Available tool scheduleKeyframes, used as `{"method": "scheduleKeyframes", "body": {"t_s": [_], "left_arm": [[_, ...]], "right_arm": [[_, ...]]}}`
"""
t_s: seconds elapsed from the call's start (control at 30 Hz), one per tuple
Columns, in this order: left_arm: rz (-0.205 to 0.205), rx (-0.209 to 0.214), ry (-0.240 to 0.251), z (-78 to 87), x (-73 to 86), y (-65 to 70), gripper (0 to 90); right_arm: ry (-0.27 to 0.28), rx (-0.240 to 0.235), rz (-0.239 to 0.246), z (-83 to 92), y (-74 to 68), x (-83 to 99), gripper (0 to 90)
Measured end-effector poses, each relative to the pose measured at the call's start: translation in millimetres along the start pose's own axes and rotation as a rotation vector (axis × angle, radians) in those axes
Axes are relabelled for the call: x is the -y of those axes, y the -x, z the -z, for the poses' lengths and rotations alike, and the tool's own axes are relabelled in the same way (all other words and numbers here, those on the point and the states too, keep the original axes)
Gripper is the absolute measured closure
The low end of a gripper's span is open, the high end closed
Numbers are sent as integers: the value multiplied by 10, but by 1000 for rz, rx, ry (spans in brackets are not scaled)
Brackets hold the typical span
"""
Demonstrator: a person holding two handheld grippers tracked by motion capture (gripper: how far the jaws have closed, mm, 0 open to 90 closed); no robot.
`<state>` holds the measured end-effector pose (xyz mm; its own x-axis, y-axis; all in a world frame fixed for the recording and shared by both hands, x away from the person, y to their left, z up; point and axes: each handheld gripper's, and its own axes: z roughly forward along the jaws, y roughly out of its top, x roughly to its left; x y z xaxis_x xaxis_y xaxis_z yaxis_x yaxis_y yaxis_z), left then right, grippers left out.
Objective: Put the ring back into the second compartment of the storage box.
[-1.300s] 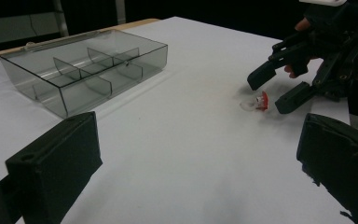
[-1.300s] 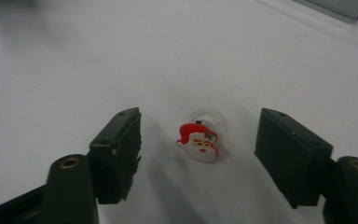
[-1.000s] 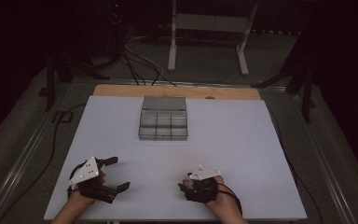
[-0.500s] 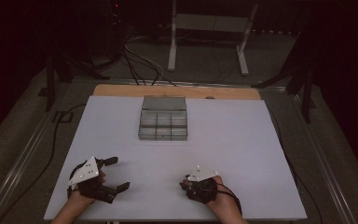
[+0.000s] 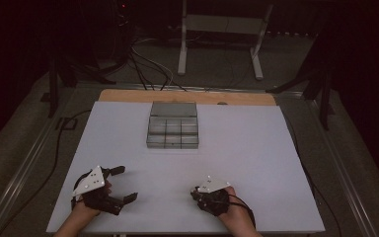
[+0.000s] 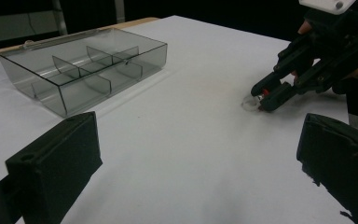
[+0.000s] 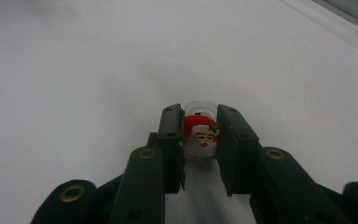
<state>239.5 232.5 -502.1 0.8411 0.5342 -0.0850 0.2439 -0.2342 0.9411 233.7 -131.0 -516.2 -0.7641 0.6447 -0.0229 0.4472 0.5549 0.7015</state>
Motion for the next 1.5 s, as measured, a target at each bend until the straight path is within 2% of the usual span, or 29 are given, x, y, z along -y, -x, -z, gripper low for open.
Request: {"method": "scheduleKeyframes", "body": {"t_s": [0.37, 1.1, 1.5], "left_arm": [[2, 3, -5, -13, 2, 8, 8], [9, 14, -13, -30, 10, 14, 8], [11, 15, -11, -28, 10, 13, 8]], "right_arm": [[18, -8, -29, 55, 43, -38, 732], [44, -11, -31, 105, 86, -192, 732], [58, -10, -38, 124, 158, -312, 732]]}}
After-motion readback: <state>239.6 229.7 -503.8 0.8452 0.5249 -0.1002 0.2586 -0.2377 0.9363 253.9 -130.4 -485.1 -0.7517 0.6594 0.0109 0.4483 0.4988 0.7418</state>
